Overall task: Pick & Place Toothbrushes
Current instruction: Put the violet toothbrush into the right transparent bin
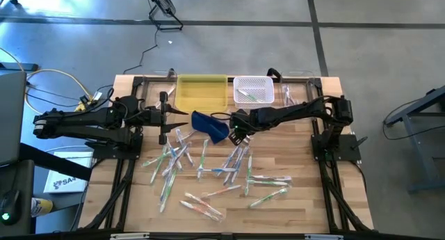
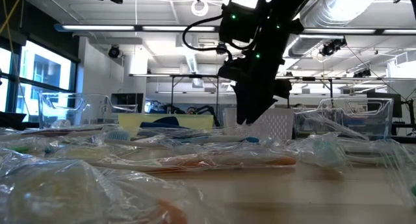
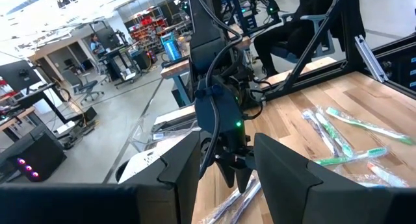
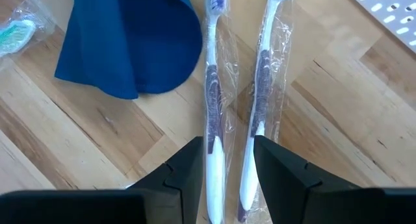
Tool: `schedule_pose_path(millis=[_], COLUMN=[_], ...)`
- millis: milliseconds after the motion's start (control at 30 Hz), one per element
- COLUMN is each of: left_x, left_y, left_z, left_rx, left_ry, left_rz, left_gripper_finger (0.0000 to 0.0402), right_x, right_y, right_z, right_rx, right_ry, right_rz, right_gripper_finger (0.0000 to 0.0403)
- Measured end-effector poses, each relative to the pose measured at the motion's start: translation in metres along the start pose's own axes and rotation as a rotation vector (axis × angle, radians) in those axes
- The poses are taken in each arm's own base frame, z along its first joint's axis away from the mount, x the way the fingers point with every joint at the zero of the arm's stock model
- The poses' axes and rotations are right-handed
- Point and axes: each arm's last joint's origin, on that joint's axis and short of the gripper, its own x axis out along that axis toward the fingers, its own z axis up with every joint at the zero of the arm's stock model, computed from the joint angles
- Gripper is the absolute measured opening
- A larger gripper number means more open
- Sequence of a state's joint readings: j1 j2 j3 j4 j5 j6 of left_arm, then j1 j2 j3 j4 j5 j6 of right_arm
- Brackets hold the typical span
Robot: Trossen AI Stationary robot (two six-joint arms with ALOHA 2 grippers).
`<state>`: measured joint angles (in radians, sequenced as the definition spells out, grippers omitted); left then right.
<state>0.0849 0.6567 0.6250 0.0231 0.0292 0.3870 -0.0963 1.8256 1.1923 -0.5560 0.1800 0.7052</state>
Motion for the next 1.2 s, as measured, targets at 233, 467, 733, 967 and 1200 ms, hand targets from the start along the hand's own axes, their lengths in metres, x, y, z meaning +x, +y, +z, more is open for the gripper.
schedule_pose_path(millis=[233,467,733,967,1200], left_x=[0.000,0.000,0.000,0.000,0.000], left_y=[0.000,0.000,0.000,0.000,0.000], left_z=[0.000,0.000,0.000,-0.001,-0.001], left_rx=[0.000,0.000,0.000,0.000,0.000], left_ry=[0.001,0.001,0.001,0.005,0.005], left_rz=[-0.001,-0.001,0.000,-0.001,-0.002], left_gripper_finger=[0.0139,0.0139,0.0139,0.0139,0.0139], right_x=[0.000,0.000,0.002,0.027,0.037], right_y=[0.001,0.000,-0.006,-0.004,0.001], right_z=[0.002,0.006,0.010,0.002,-0.006], right_rx=[0.005,0.014,0.032,0.015,-0.007], right_ry=[-0.025,-0.046,-0.055,0.000,0.001], right_rz=[0.009,0.014,-0.009,-0.046,-0.090], right_gripper_finger=[0.0129,0.0129,0.0129,0.0129,0.0129])
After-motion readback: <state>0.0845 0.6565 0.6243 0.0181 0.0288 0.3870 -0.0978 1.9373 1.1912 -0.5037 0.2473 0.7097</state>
